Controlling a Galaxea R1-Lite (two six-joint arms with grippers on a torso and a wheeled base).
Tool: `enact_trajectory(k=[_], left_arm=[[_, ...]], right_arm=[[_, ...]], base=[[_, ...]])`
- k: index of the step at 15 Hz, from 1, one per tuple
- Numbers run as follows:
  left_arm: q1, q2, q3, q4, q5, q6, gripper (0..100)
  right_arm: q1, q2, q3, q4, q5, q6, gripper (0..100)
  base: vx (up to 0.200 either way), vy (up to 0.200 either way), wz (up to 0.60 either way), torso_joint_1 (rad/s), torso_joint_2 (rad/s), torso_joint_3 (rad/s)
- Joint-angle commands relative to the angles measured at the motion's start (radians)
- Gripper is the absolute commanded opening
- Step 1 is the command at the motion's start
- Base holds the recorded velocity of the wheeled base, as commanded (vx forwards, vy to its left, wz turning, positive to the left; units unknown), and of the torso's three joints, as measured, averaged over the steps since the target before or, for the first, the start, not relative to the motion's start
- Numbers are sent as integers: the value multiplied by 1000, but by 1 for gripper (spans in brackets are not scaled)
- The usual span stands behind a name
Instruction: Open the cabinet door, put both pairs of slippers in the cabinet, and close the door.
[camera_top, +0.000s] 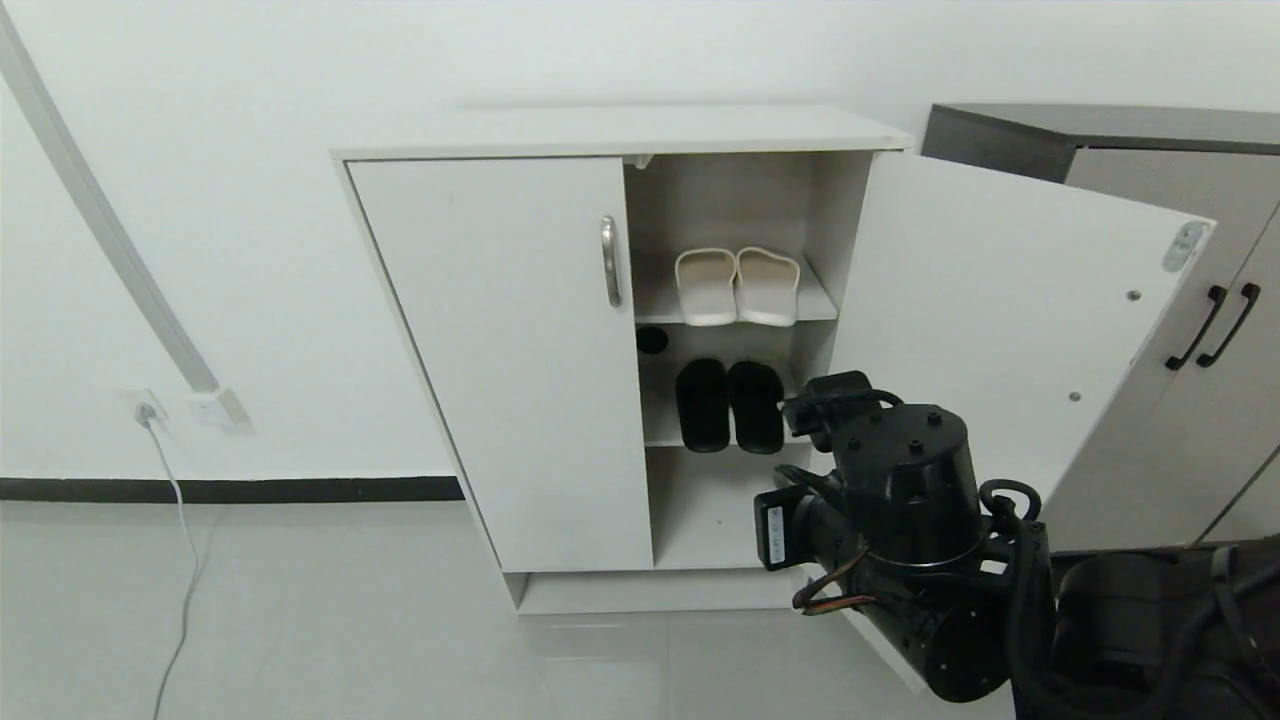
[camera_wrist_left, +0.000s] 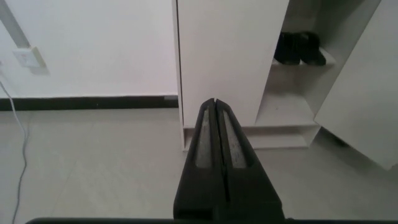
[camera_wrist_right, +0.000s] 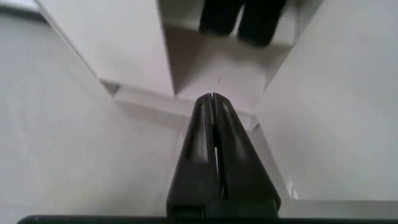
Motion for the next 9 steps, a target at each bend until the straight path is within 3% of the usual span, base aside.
enact_trajectory(k=[1, 9], left_arm=[[0, 1, 0, 0, 1, 0, 0], [0, 1, 0, 0, 1, -2, 0]], right_arm=[[0, 13, 3, -35, 0, -2, 0], [-12, 20, 0, -43, 0, -9, 0]], base=[[0, 0, 0, 32, -540, -369], [0, 0, 0, 105, -472, -348]])
